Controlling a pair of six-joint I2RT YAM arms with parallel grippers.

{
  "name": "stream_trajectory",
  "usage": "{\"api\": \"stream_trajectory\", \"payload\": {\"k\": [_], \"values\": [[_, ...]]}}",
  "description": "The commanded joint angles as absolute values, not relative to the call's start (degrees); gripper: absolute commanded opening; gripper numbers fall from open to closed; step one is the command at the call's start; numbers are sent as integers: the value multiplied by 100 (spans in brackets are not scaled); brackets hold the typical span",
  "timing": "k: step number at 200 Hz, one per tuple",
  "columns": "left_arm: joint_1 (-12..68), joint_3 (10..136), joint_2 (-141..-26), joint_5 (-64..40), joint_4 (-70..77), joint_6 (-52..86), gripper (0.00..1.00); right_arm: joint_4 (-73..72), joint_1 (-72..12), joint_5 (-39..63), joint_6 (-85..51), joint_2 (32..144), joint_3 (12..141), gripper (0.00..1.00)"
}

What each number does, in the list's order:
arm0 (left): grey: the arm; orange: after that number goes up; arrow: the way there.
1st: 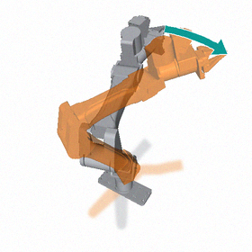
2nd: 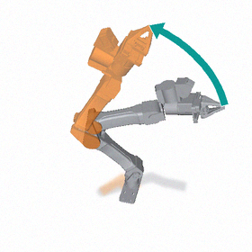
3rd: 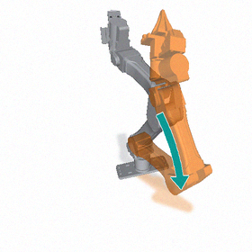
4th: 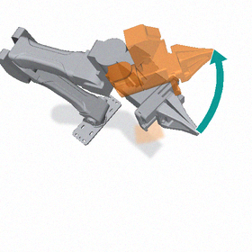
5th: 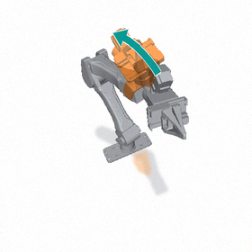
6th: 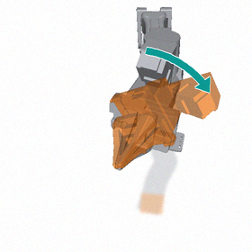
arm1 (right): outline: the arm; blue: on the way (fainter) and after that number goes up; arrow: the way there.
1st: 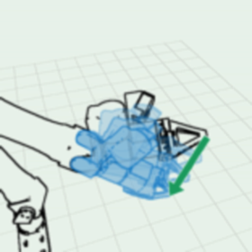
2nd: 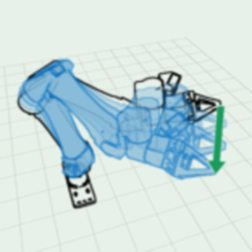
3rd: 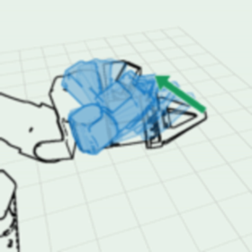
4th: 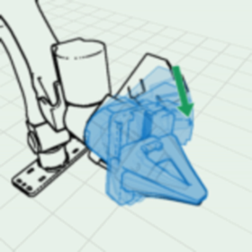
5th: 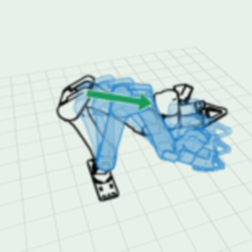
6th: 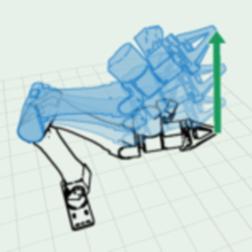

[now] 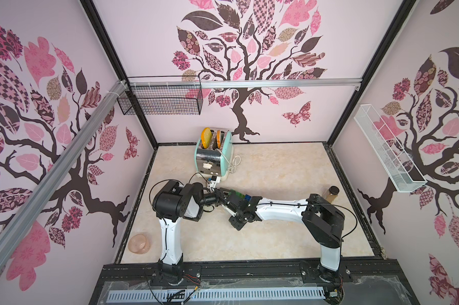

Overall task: Assemble a heart with lego
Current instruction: Pick up the lego brick from the center of the board, then assemble the lego brick with the lego brick.

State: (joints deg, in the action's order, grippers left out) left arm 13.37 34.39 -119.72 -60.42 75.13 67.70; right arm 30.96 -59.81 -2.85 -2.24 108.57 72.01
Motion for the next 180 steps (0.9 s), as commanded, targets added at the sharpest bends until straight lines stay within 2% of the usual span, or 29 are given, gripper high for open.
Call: {"api": "stream_trajectory", "payload": {"k": [1,35,68,113,180], "values": [[1485,3315,-12011,-5767,7142,6540,25,3375,-5939,-205,116,10134,7285,27],[1617,3296,-11883,-5643,7137,6614,27,4124,-5727,228,564,9353,7411,27],[1635,3315,-11924,-5634,7137,6619,35,4344,-4967,432,718,8872,7684,27],[1635,3315,-11984,-5643,7142,6618,38,4578,-4451,607,1233,9434,8449,28],[1593,3271,-11971,-5660,7141,6596,52,4779,-4377,844,1692,10074,8979,27]]}}
